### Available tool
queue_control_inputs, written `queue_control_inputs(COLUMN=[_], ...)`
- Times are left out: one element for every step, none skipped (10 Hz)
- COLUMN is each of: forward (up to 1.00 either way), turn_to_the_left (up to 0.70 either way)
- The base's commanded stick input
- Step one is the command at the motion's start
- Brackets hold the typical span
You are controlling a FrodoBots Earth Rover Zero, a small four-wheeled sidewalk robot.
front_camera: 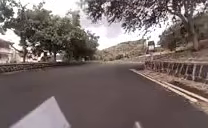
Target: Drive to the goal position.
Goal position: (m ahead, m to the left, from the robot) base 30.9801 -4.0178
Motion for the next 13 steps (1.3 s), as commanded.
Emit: queue_control_inputs(forward=[1.0,1.0,1.0,1.0,1.0,1.0,1.0,1.0,1.0,1.0,1.0,1.0,1.0], turn_to_the_left=[-0.21,-0.21,0.0,0.0,0.0,0.0,0.0,0.0,-0.05,-0.19,-0.1,0.0,0.0])
